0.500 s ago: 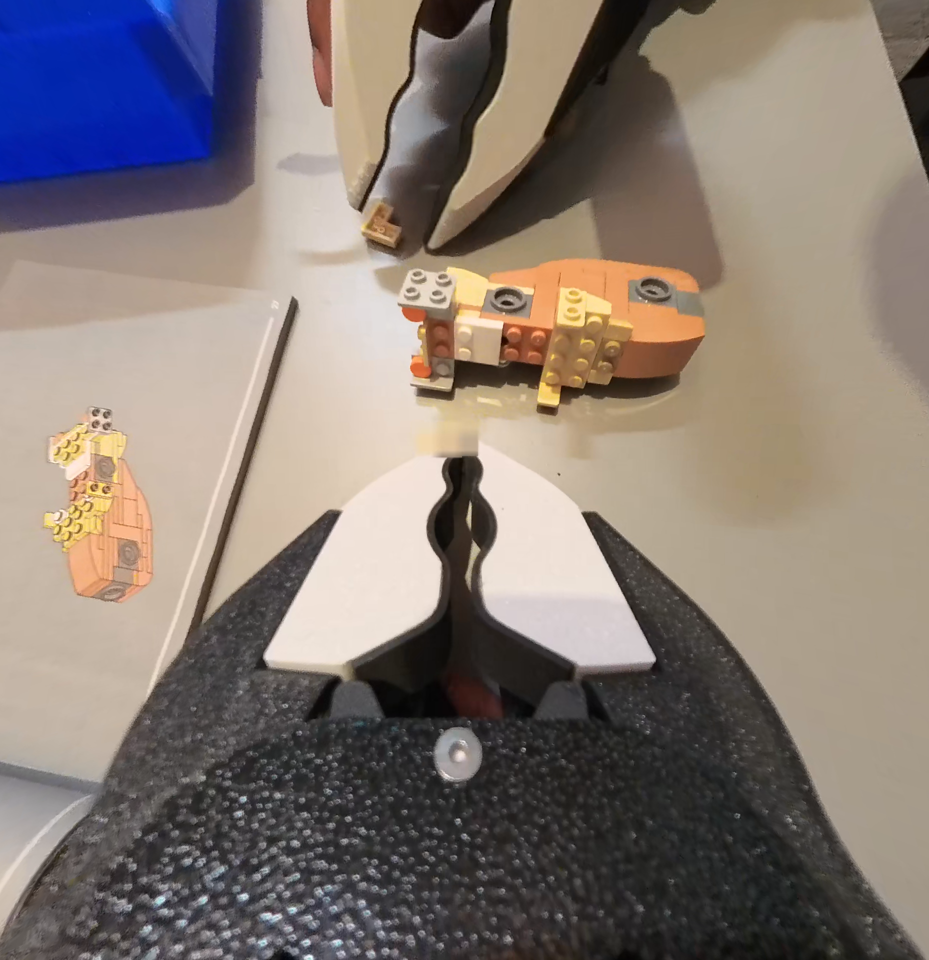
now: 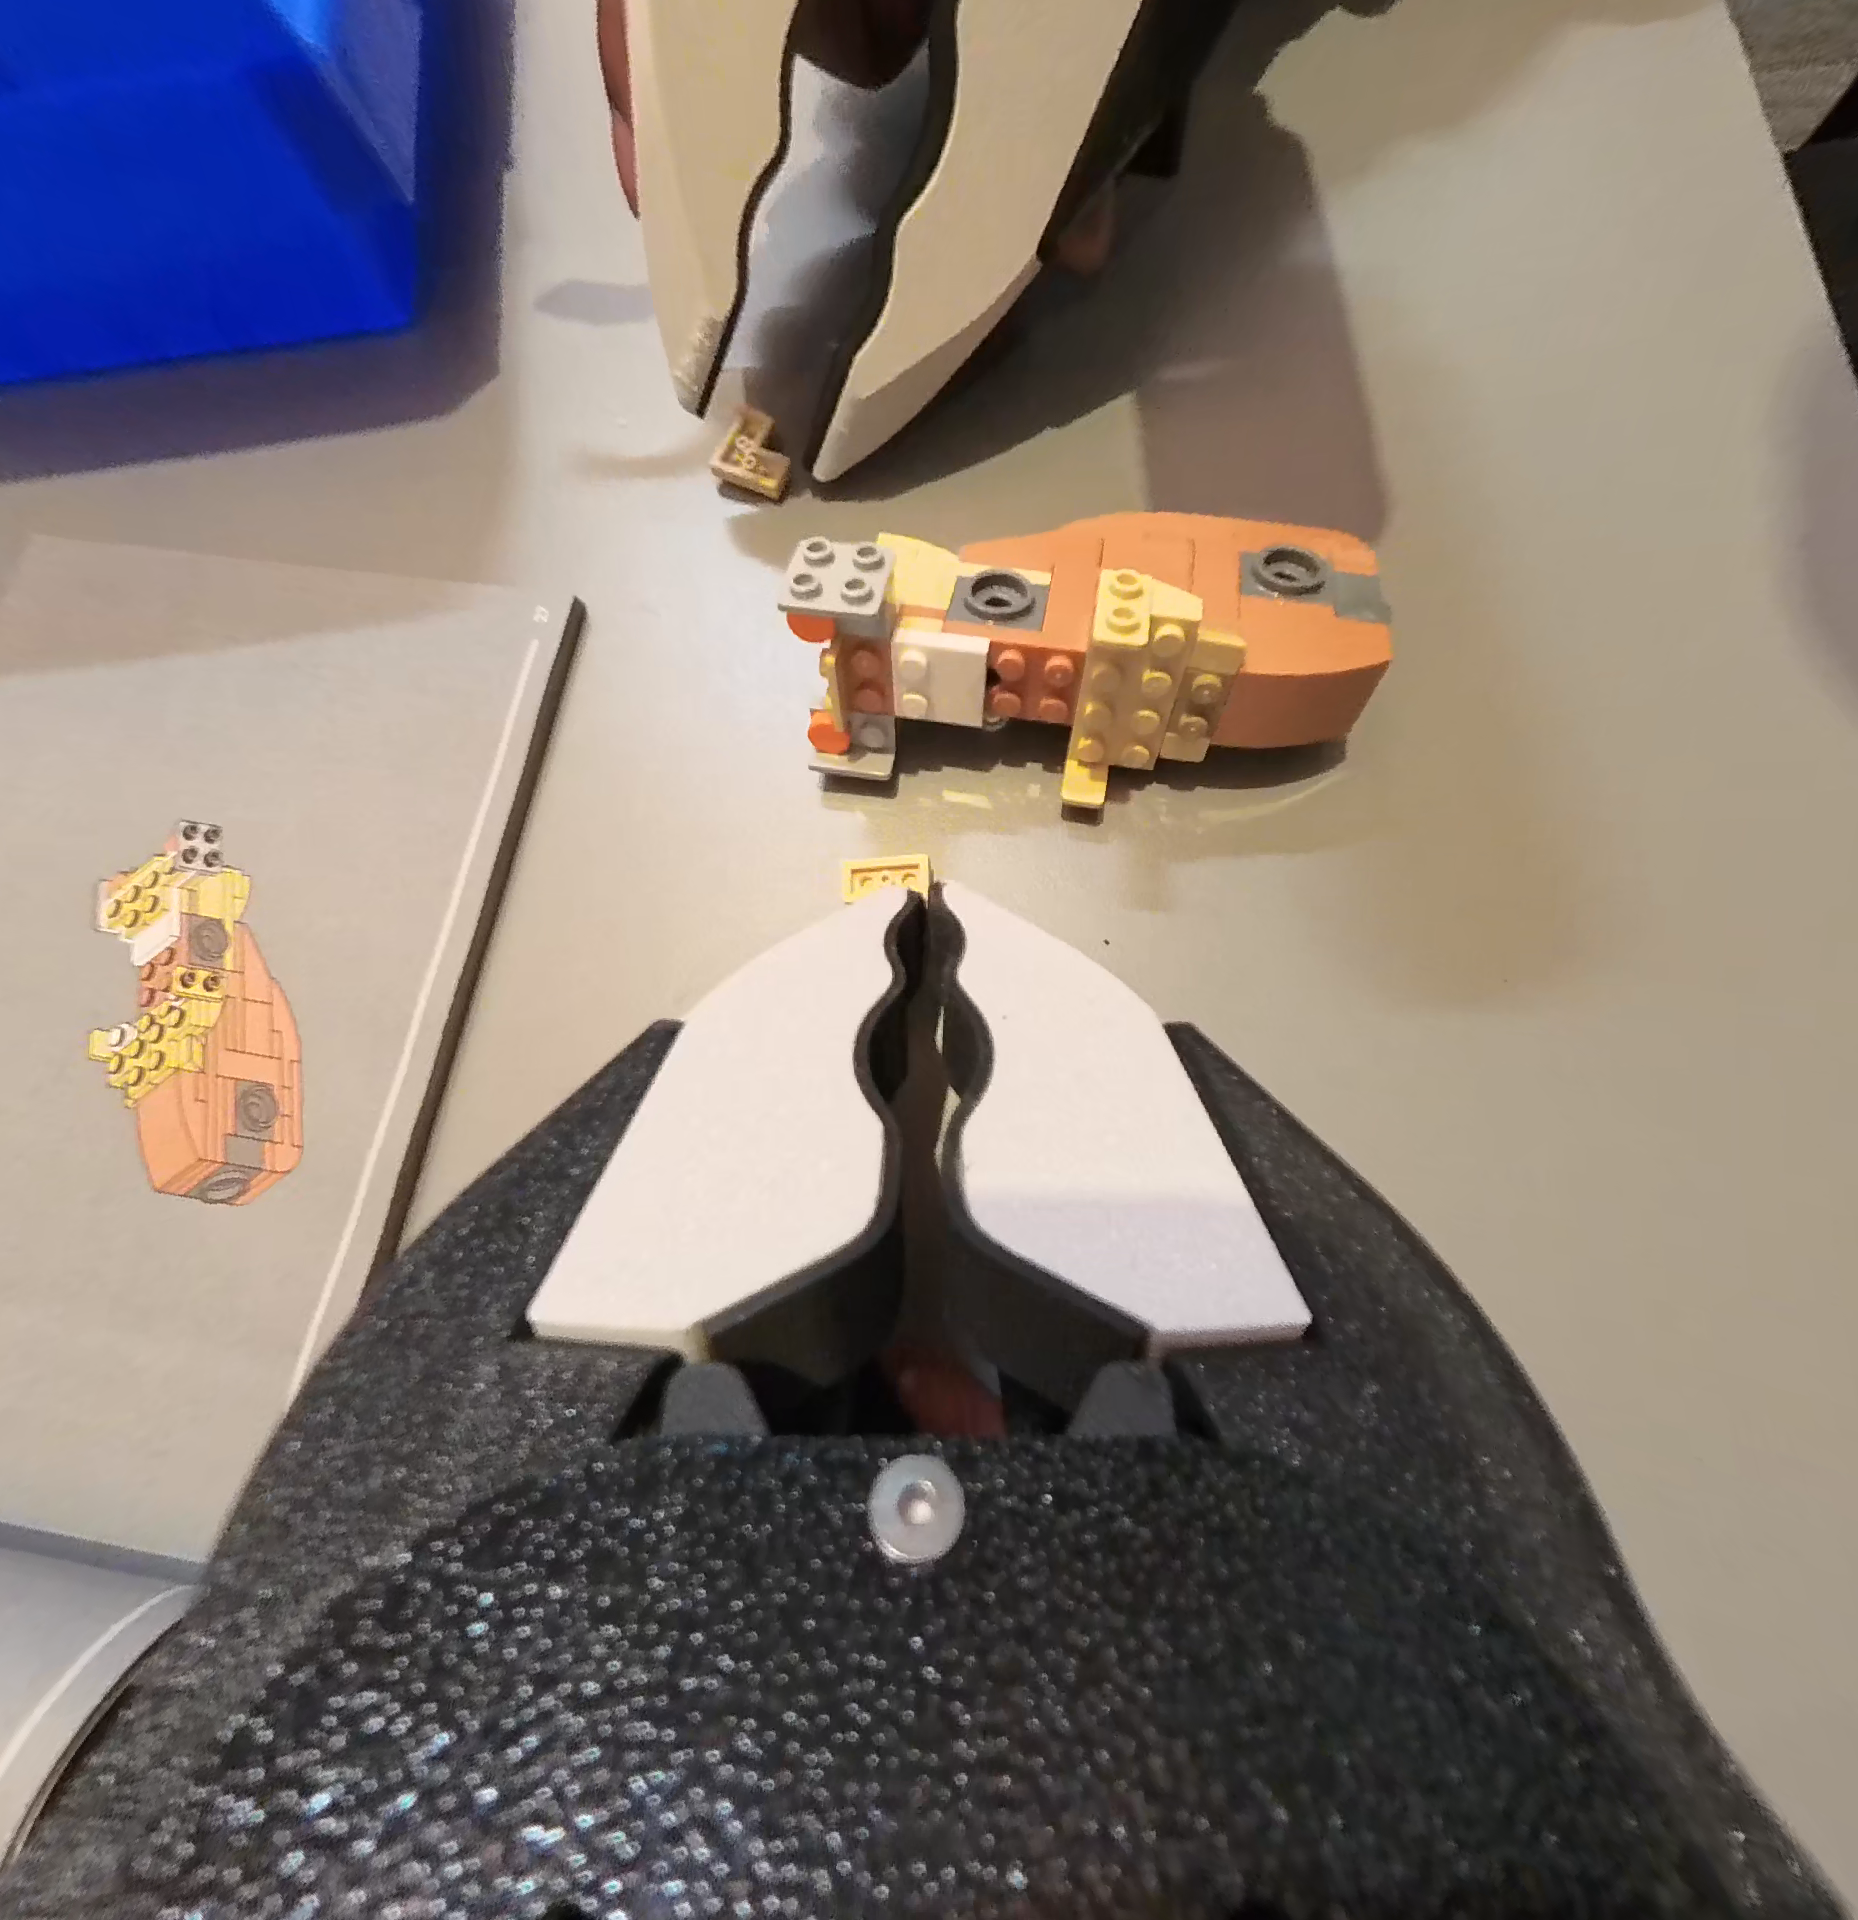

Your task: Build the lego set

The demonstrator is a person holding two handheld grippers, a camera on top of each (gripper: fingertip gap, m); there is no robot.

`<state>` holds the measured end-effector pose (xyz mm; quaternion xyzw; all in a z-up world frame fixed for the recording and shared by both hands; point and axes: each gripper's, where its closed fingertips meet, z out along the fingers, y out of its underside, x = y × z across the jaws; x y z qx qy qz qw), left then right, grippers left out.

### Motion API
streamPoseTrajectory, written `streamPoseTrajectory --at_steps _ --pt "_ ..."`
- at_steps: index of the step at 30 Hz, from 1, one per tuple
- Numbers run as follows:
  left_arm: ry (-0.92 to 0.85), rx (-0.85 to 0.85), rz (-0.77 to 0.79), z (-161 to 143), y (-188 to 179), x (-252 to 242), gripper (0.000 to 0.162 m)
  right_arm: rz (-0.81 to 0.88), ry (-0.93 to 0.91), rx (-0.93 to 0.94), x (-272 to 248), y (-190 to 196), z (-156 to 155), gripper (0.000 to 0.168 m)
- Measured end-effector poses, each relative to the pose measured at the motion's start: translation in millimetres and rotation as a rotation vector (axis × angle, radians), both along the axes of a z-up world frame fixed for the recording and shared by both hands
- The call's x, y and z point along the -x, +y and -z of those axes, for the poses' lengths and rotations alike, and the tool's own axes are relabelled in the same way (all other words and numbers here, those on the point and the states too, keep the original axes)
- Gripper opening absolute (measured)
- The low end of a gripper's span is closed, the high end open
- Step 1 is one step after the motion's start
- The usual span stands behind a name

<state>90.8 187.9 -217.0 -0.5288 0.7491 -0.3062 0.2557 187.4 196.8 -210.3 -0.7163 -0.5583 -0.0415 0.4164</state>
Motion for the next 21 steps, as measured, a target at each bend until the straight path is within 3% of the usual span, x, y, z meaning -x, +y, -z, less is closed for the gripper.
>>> streamPoseTrajectory --at_steps 7,15,21 --pt "0.006 0.011 0.010 0 -1 1 0.000 0.056 0.018 0.010 -3 4 0 0.020" --pt "0.018 0.047 0.031 0 -3 2 0.000 0.384 0.098 0.077 -27 22 2 0.012" --pt "0.023 0.061 0.030 0 -3 1 0.000 0.450 0.135 0.099 -31 24 3 0.010"
